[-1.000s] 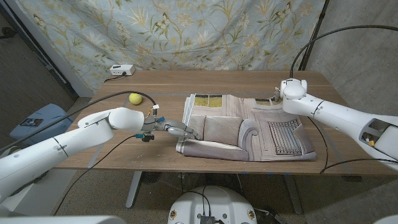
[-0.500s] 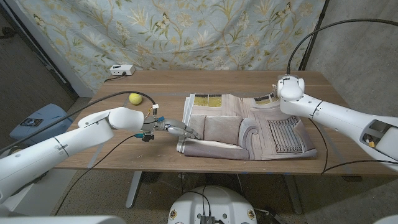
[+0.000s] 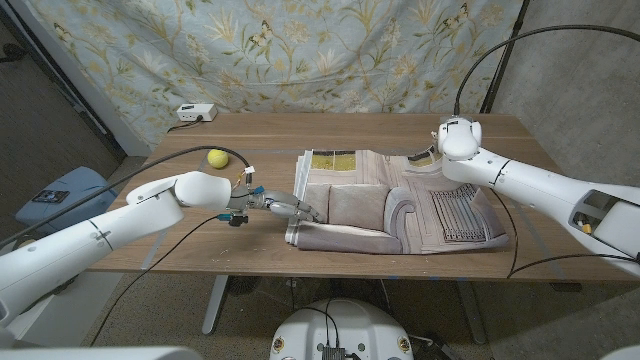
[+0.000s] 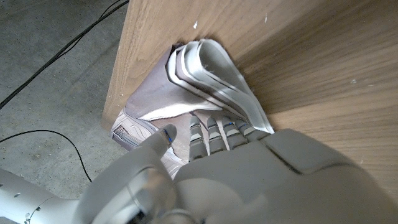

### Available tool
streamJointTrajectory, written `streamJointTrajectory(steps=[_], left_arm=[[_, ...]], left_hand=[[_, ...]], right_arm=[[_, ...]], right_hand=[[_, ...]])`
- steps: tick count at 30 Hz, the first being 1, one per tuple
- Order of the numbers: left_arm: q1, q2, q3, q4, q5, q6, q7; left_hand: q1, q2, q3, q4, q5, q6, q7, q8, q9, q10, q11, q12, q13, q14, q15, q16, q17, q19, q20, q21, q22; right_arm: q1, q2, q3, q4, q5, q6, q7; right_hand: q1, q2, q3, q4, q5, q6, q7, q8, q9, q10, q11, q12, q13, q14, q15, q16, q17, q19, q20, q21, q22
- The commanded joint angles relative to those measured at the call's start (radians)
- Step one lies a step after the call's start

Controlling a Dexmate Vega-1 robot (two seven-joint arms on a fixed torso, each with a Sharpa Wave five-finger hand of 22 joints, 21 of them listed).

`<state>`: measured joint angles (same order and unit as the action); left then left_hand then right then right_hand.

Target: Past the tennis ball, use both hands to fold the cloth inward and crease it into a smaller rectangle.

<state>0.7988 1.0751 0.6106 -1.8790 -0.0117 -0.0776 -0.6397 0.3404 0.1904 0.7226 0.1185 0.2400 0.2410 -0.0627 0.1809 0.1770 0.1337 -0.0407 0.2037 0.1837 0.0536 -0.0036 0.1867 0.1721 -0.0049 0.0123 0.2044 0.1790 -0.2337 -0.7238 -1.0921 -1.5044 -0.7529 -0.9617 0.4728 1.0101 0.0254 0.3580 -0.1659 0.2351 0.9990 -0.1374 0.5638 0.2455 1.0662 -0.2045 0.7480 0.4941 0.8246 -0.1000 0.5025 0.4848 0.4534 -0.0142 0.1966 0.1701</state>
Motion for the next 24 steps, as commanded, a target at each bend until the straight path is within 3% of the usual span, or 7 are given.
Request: streamJointTrajectory(steps=[1, 24], left_arm=[[-0.006, -0.004, 0.003, 0.018, -0.006, -0.01, -0.004], [-0.015, 0.0, 0.01, 0.039, 0.007, -0.038, -0.021]], left_hand=[[-0.003, -0.007, 0.005, -0.006, 0.0, 0.005, -0.003, 0.0, 0.003, -0.001, 0.005, 0.0, 0.003, 0.005, -0.002, -0.003, 0.003, -0.003, 0.006, 0.004, 0.005], [-0.017, -0.008, 0.005, 0.002, -0.005, -0.007, -0.001, -0.003, 0.003, -0.007, 0.006, -0.003, 0.003, 0.0, -0.001, -0.004, 0.005, -0.007, 0.007, 0.004, 0.005]], right_arm=[[0.018, 0.041, -0.008, 0.011, 0.001, -0.031, 0.018], [0.053, 0.065, -0.068, -0.061, 0.014, -0.142, 0.029]], right_hand=[[0.019, 0.009, -0.005, 0.005, 0.01, 0.016, -0.005, 0.007, 0.0, 0.011, -0.002, 0.009, 0.006, 0.012, -0.135, -0.008, 0.004, 0.009, -0.002, 0.003, 0.002], [0.043, 0.014, -0.018, 0.008, 0.016, 0.008, 0.012, 0.01, -0.007, 0.006, 0.0, 0.011, 0.02, 0.036, -0.136, -0.024, 0.017, 0.01, 0.013, 0.0, 0.002]])
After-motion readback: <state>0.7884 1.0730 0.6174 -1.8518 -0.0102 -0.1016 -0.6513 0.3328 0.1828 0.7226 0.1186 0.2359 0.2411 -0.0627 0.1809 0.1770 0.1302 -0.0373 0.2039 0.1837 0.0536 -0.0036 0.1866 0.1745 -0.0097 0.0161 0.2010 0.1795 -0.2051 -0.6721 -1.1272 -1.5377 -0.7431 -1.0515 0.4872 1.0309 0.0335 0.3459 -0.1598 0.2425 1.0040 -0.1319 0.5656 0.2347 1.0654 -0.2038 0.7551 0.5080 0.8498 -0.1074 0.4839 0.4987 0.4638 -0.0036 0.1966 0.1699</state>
